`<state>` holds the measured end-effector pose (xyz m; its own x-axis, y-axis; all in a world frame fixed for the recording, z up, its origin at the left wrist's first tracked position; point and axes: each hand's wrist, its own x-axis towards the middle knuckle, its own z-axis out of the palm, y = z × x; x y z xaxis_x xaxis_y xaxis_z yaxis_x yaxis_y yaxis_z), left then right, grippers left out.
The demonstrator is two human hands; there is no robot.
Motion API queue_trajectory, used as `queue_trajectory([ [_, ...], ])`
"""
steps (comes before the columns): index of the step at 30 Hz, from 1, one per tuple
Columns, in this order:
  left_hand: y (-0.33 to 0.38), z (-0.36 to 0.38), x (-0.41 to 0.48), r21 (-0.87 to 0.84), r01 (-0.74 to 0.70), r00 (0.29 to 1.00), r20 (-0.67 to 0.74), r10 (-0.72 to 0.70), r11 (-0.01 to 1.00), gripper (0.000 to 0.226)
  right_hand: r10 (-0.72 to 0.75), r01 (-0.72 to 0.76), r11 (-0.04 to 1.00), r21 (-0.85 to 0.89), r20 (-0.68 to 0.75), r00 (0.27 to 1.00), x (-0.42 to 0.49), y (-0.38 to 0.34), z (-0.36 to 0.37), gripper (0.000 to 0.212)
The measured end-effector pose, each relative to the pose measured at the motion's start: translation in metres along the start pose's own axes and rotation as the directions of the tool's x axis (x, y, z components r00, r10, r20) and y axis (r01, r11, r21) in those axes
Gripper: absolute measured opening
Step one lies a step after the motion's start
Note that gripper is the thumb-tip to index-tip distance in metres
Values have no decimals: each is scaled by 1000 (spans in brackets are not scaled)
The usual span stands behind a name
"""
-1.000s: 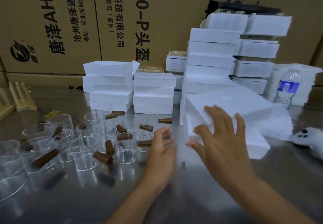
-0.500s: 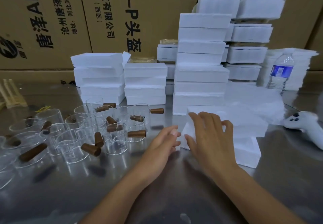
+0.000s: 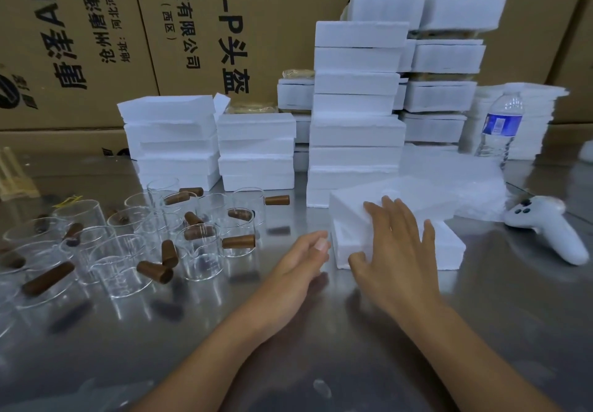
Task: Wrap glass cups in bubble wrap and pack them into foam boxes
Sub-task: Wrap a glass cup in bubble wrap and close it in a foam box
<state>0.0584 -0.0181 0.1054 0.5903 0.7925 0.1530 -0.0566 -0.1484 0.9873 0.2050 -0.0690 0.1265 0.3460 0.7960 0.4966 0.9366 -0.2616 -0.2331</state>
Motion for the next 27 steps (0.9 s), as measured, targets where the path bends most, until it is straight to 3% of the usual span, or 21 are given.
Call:
queue_trajectory([
  [9,0,7,1,-22,-4,997,73,5,1000,43,1,-9,999,-51,-159,987,-4,4,-3,54],
  [13,0,13,1,-18,-15,994,105,16,1000,55,72,-58,996,61,-255,964,-1,5,-10,60],
  [16,1,10,2,-28,-36,998,55,37,999,49,252,-156,952,264,-383,889,11,20,-20,51],
  [18,4,4,4,-68,-43,999,8,44,997,43,469,-284,855,434,-413,781,20,38,-25,56],
  [21,7,-4,5,-101,-48,998,-38,44,994,42,745,-455,629,631,-321,585,26,58,-26,75],
  [25,9,-7,4,-135,-65,995,-78,55,989,44,897,-558,321,765,-56,439,28,72,-20,97],
  [27,9,-5,3,-137,-58,997,-61,50,989,44,911,-590,221,776,51,408,28,76,-16,102],
])
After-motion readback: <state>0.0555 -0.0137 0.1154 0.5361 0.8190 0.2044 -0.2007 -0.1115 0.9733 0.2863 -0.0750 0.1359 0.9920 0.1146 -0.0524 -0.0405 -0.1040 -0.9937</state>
